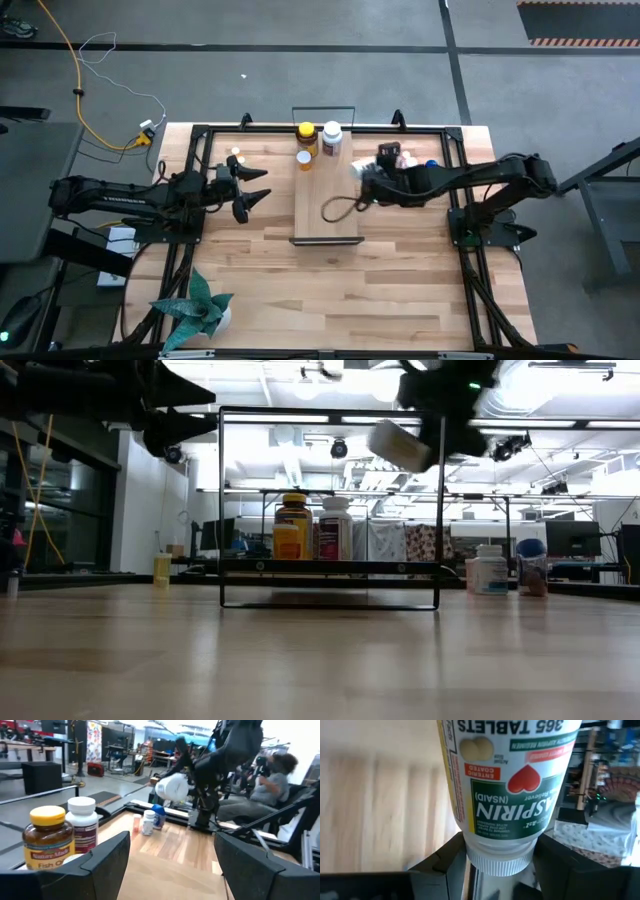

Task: Pick and place medicine bottles onto shelf by color
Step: Put the white and green medicine bottle on the shelf

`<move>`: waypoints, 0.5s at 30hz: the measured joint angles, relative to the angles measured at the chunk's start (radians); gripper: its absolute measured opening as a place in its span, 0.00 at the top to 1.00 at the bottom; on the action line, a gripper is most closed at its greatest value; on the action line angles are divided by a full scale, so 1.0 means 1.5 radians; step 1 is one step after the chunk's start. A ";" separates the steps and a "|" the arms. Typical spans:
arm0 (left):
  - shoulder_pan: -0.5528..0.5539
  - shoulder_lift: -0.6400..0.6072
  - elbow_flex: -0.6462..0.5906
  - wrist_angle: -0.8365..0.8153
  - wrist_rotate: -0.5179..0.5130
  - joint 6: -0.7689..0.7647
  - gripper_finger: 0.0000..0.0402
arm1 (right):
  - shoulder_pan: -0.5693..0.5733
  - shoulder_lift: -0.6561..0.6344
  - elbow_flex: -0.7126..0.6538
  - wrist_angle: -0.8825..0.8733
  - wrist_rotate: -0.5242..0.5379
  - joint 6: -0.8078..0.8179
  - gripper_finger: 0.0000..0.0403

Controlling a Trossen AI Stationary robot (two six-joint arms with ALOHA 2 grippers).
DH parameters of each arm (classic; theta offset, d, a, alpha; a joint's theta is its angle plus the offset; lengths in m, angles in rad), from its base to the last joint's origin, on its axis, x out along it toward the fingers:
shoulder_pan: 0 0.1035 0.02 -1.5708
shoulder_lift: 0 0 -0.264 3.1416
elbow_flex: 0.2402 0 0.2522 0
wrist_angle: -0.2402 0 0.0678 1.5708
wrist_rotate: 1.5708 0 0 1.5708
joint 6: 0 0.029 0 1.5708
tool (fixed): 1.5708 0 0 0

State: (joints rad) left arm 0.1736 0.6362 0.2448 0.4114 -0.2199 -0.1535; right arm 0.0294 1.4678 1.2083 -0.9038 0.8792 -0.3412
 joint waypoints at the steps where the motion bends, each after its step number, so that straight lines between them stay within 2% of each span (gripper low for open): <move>1: 0.000 0.009 0.006 -0.001 -0.001 0.002 0.30 | -0.003 0.011 0.012 0.028 -0.002 0.001 0.58; 4: -0.008 0.043 0.023 0.000 -0.005 0.039 0.30 | -0.011 0.048 0.043 0.114 -0.040 0.001 0.58; 8: -0.028 0.089 0.036 0.004 -0.020 0.119 0.30 | -0.017 0.103 0.093 0.187 -0.139 0.001 0.58; 15: -0.076 0.162 0.039 0.113 -0.023 0.230 0.30 | -0.019 0.202 0.202 0.192 -0.227 0.001 0.58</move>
State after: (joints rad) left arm 0.0601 0.8795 0.3031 0.5809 -0.2542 0.1922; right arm 0.0006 1.7702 1.5116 -0.6158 0.5381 -0.3393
